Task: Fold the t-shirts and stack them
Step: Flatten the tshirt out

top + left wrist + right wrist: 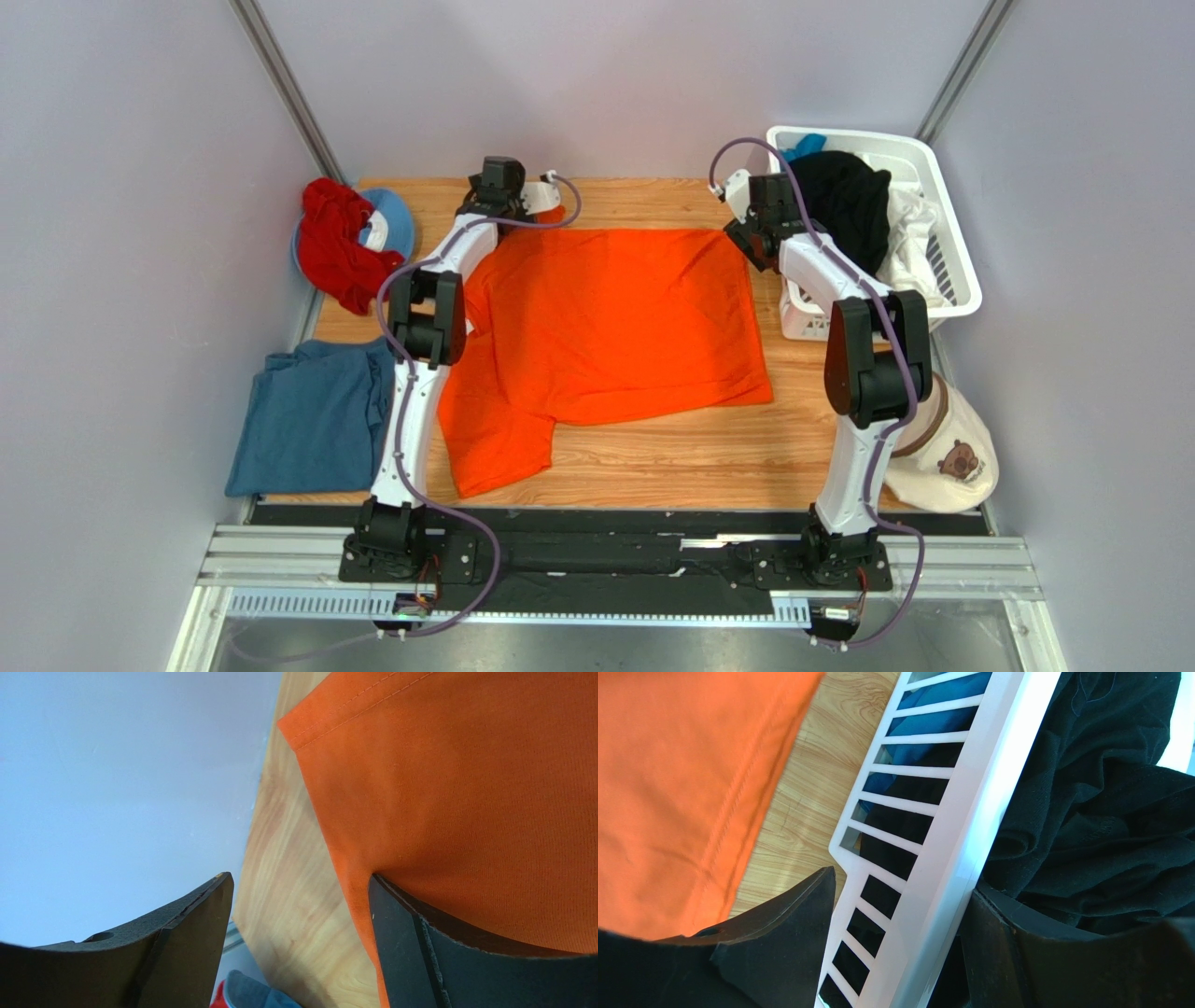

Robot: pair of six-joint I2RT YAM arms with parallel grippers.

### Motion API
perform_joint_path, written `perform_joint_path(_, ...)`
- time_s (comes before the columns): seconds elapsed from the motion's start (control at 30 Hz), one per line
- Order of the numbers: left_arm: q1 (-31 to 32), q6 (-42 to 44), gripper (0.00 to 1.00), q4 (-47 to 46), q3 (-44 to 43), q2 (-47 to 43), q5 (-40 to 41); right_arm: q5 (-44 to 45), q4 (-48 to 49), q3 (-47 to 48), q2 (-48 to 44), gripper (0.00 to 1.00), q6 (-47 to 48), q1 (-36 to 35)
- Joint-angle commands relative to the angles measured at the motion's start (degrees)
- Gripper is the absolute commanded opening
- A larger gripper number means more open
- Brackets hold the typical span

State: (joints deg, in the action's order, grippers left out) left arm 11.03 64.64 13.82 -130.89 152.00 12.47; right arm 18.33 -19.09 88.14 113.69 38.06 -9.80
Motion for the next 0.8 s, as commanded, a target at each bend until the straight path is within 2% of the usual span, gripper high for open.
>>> perform_joint_path(0.0,-1.2,3.3,0.81,-0.7,-5.0,5.2,0.5,-6.6,-1.1,3.2,-0.8,0.65,0.1,-3.3)
perform_joint_path(0.2,-1.1,6.6,0.82,-5.5,-10.8,10.0,-0.6,-6.2,-2.1,4.5,1.4,0.65,0.3,-5.5)
perform_joint_path(0.47,-0.4,8.0,0.83,-10.3,-10.9,10.9,-2.0,-7.2,-3.2,5.1,2.9,0.65,0.3,-7.4)
perform_joint_path(0.6,-0.1,6.8,0.82,-13.5,-8.1,8.8,-1.4,-7.7,-2.0,5.1,3.7,0.65,0.2,-8.7)
perform_joint_path(0.77,0.0,1.9,0.86,-17.8,-3.8,4.5,-0.6,-8.3,-1.1,10.0,5.8,0.65,-1.7,-9.6)
